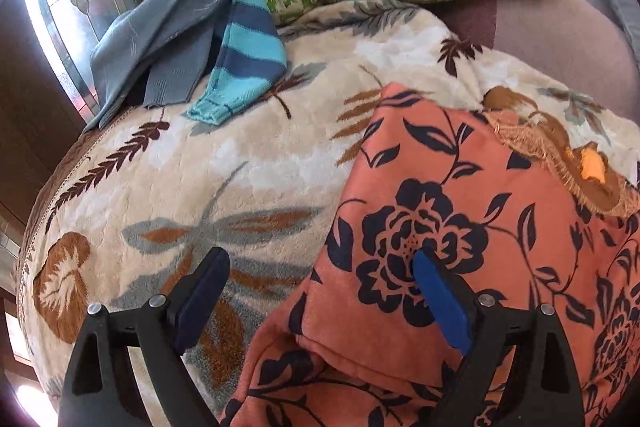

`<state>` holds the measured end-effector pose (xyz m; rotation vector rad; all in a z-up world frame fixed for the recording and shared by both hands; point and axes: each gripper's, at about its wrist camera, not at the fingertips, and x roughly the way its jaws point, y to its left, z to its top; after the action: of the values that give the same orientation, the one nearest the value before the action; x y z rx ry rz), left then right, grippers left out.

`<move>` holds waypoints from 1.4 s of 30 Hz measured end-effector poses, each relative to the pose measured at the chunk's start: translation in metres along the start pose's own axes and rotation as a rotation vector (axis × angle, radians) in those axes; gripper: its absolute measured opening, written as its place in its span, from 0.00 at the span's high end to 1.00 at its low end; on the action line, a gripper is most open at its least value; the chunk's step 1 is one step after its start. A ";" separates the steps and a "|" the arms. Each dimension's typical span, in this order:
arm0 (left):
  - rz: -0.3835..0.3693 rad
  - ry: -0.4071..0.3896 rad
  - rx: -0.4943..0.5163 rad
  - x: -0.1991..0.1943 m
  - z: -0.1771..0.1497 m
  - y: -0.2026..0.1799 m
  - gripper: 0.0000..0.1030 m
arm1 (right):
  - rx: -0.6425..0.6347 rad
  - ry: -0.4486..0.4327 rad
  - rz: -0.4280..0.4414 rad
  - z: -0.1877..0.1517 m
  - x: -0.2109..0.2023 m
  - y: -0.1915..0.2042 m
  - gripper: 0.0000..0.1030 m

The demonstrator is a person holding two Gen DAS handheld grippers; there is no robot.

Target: Fold small clothes

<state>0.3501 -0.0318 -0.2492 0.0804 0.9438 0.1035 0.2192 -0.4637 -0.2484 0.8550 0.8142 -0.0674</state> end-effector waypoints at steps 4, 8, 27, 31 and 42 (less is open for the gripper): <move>0.026 -0.021 0.015 -0.002 -0.001 -0.005 0.09 | -0.077 0.100 0.046 -0.015 0.025 0.024 0.93; 0.042 -0.033 0.027 -0.002 -0.002 -0.005 0.08 | -0.248 0.273 -0.174 -0.046 0.060 0.037 0.95; -0.027 -0.134 -0.039 -0.032 0.000 -0.005 0.09 | -0.023 -0.017 -0.057 0.003 -0.005 -0.015 0.10; -0.074 -0.130 0.058 -0.035 -0.006 -0.032 0.09 | -0.080 -0.013 -0.068 0.011 0.015 -0.013 0.22; -0.071 -0.064 0.119 -0.017 -0.014 -0.052 0.09 | -0.175 0.026 -0.203 0.014 0.045 -0.005 0.76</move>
<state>0.3313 -0.0856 -0.2494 0.1591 0.8873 -0.0211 0.2575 -0.4652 -0.2759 0.6080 0.9157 -0.1623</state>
